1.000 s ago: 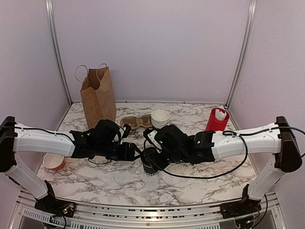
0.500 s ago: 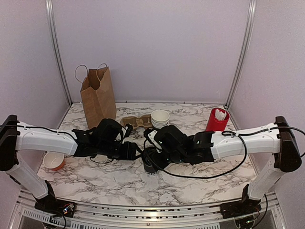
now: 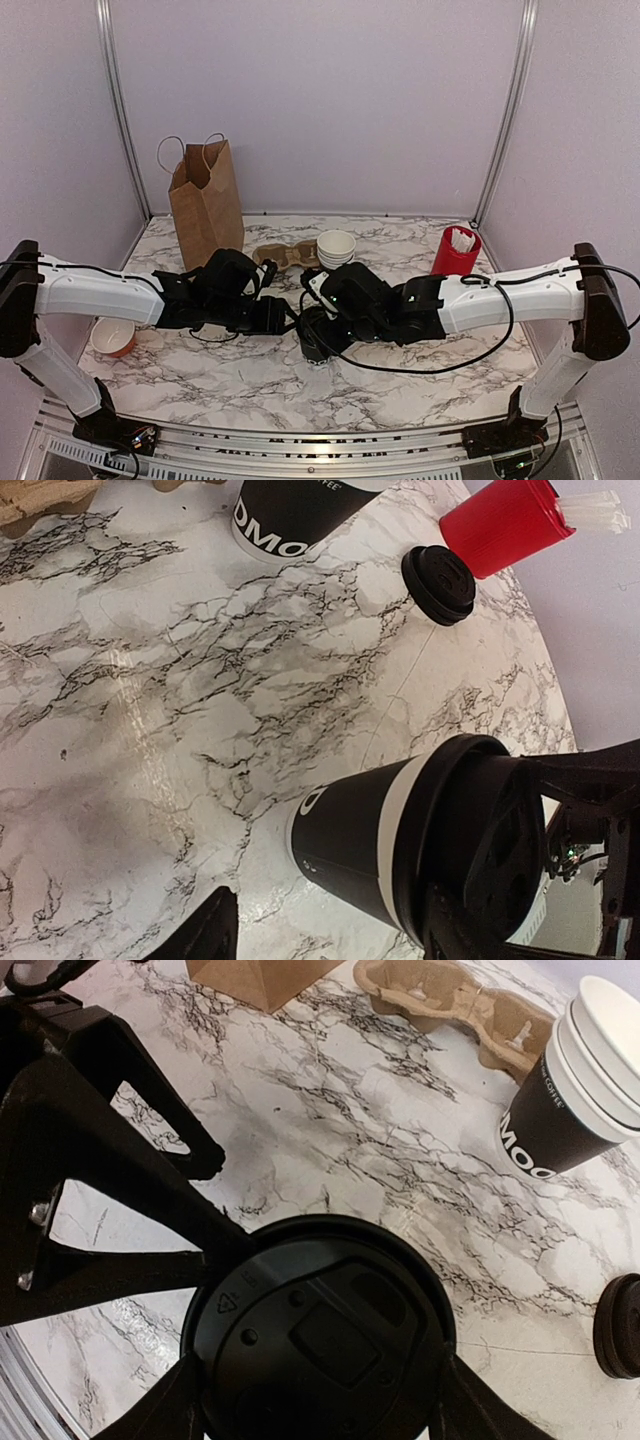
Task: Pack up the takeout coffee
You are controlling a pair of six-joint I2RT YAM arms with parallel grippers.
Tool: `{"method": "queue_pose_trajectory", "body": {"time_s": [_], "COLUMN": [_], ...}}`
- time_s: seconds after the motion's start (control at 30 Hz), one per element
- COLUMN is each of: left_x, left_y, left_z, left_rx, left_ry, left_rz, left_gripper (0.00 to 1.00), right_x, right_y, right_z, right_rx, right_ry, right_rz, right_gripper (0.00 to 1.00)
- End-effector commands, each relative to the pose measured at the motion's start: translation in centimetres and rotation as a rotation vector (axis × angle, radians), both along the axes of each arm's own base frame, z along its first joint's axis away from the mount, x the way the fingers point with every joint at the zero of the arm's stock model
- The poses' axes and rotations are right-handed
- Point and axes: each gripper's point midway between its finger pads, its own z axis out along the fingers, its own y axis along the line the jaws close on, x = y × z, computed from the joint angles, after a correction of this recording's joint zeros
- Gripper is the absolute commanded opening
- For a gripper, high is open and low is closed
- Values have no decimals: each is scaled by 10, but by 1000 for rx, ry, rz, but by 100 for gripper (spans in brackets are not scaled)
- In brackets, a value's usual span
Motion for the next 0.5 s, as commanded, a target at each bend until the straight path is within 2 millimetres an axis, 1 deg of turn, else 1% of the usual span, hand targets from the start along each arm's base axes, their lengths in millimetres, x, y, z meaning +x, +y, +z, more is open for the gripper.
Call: {"method": "queue_pose_trajectory", "body": {"time_s": [0.0, 0.23, 0.47], "left_x": [-16, -16, -17], "left_y": [10, 10, 10], "left_z": [-39, -39, -39], "left_rx": [100, 101, 104], "left_ry": [83, 84, 83], "left_rz": [-22, -21, -18], "left_gripper": [63, 62, 62], "right_x": [-34, -41, -41], "right_y": [-18, -21, -21], "right_z": [-68, -69, -68], "right_rx": [-146, -175, -177], "right_ry": [182, 165, 160], "right_rz": [42, 32, 27], "right_gripper": [65, 66, 66]}}
